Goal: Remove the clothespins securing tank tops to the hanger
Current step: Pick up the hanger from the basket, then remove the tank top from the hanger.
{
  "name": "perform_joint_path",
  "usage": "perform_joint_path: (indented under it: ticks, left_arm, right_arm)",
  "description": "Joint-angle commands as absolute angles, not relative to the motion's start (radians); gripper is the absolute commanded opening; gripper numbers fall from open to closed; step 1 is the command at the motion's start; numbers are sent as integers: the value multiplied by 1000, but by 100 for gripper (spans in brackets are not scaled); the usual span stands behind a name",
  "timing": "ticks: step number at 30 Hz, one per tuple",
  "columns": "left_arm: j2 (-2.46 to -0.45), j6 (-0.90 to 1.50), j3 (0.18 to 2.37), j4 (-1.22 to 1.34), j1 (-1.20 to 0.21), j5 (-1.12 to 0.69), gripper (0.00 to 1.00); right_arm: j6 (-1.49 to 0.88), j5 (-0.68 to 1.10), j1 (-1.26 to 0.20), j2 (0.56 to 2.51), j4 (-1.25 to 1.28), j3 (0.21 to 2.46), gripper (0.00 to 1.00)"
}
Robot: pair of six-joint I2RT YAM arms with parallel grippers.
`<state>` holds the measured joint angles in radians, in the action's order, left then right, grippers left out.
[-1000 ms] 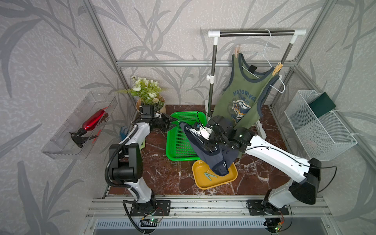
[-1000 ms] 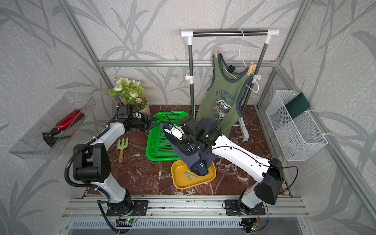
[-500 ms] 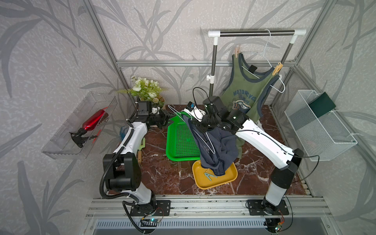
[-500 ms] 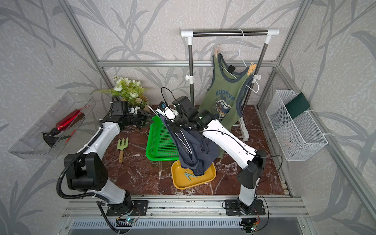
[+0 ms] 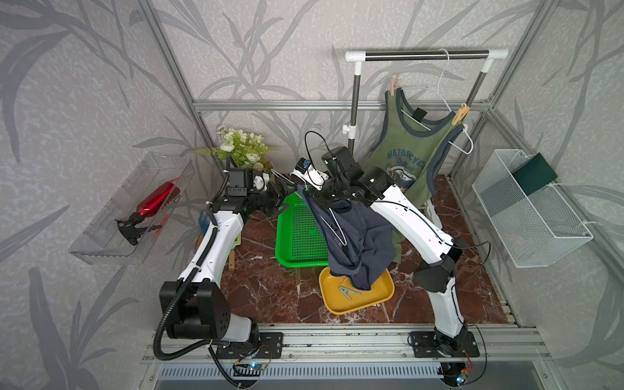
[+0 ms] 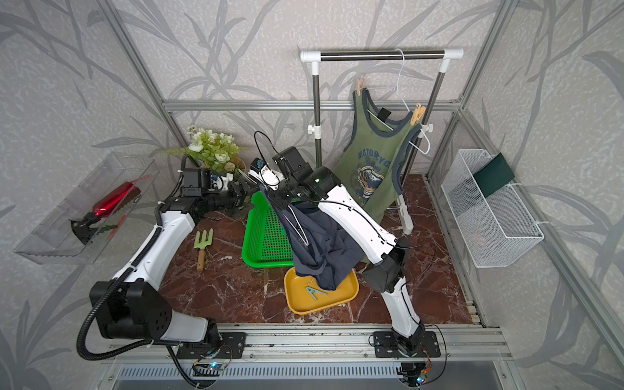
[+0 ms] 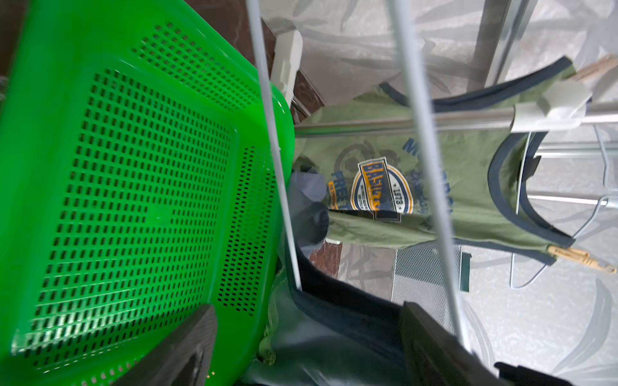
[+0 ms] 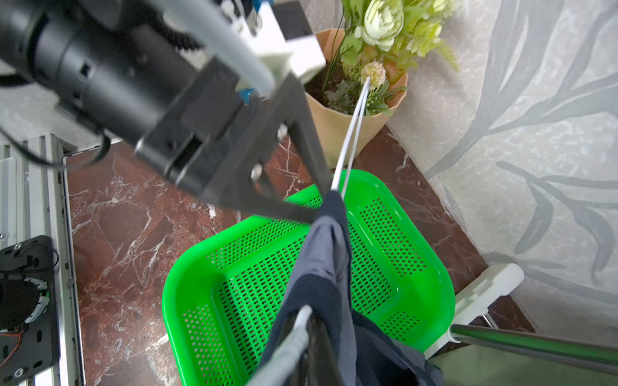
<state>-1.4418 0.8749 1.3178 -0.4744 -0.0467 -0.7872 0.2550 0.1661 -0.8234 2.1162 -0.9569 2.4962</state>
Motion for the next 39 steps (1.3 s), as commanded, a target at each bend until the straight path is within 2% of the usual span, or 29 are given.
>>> perform_joint_path:
  ticks: [1,7,17,22,30,32,33,34,36,39]
  left_arm:
    - [-1432,858,1310,-408,-134,-826,89]
    - [-1397,890,1182,-259,-164,-828,88]
    - [-1261,825,1090,-232,-228,-879,86]
    - [-1204,838,1046,-191,-239,-830,87]
    - [-1314,812,1067,-186,-250,-799,87]
    - [-1353,795,1085,-202,-250,-790,84]
    - [-1368,790,1094,-205,-252,-787,79]
    - [-1379,790,1101,-204,-252,-783,68]
    - [-1392,779,1125,-217,-252,-766,31]
    - [-1411,747,1185,-267,-252,-746,0]
  right_arm:
    - [255,186,-823,2162,-1033,2619,0]
    - [261,171,-824,2180,-1075,2672,0]
    - [265,158,-822,2180,-1075,2659,0]
    - [262,158,-821,2186,-1074,2662,0]
    - [258,153,-821,2174,-1081,2661,0]
    - [258,155,-821,2169,-1084,2659,0]
    - [256,156,-822,2166,-1086,2657,0]
    - [256,156,-822,2163,-1087,2655,0]
    - [258,157,-822,2153,-1094,2646,0]
    - [259,159,-822,2132,-1111,2629,0]
